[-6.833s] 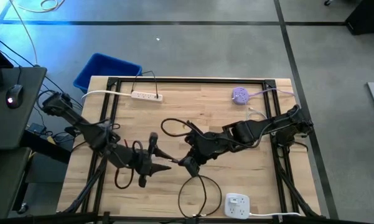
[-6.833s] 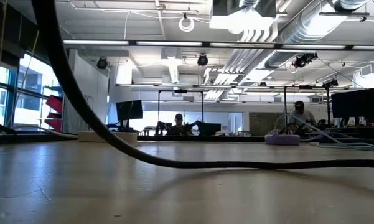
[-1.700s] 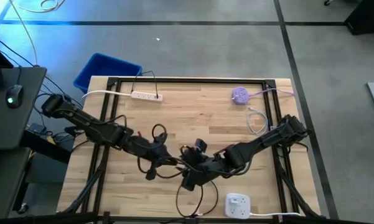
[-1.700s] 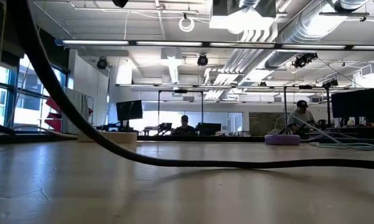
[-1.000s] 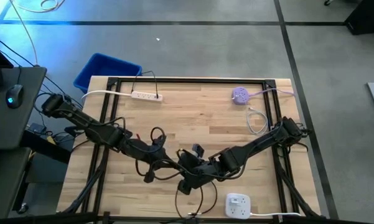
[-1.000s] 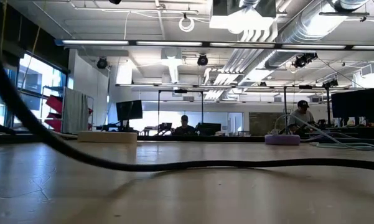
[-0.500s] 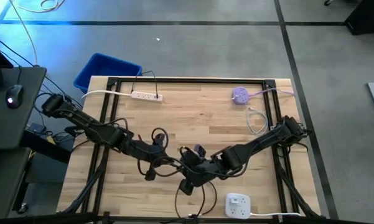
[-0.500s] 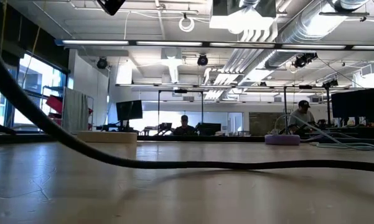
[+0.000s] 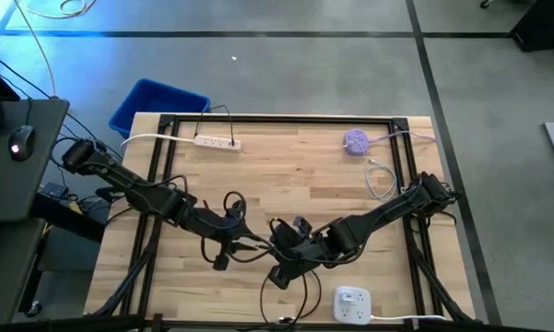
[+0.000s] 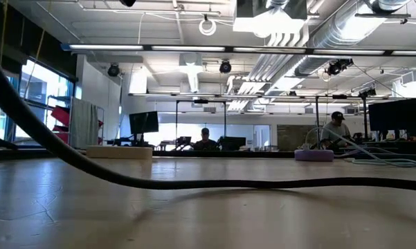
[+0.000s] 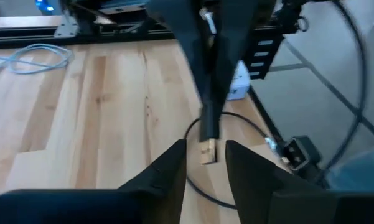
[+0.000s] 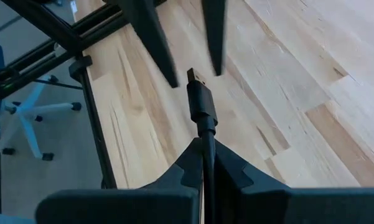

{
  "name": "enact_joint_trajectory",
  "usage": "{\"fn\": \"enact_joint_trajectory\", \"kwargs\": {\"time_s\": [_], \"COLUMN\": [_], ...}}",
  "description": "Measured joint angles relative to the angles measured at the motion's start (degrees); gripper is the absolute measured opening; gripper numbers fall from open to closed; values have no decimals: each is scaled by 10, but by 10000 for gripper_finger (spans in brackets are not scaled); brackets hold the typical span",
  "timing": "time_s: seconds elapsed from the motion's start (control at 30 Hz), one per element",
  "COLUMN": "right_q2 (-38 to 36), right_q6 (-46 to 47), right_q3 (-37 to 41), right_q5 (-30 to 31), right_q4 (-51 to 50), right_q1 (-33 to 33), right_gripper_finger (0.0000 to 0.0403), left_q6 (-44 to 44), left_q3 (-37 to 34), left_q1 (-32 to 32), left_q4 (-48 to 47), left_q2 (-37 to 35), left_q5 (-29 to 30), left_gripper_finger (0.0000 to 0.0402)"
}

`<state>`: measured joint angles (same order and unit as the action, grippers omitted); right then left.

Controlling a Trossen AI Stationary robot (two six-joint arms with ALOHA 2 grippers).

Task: Insert USB
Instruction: Insert the black charger cable into the white charger adapter in the bottom white outlet extension

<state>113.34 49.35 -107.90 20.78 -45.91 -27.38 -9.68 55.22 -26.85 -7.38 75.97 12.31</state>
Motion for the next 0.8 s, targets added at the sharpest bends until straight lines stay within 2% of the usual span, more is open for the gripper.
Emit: {"fn": "enact_joint_trajectory", "kwargs": {"time_s": [0.1, 0.33, 0.4, 0.8], "right_q2": [0, 0, 0, 0], "right_q6": [3, 16, 19, 32], "right_q3": [0, 0, 0, 0], "right_q5": [-1, -1, -1, -3], "right_q4": [-1, -2, -2, 3], "right_q1": [0, 0, 0, 0], "right_gripper_finger": [0, 0, 0, 0], "left_q6": [9, 9, 9, 29], "left_q3": [0, 0, 0, 0], "left_q1": [0, 0, 0, 0], "left_q4": [4, 7, 7, 6], "left_q2": [2, 3, 3, 3], "left_q5": [8, 10, 9, 10], "left_gripper_finger": [88, 13, 5, 73]}}
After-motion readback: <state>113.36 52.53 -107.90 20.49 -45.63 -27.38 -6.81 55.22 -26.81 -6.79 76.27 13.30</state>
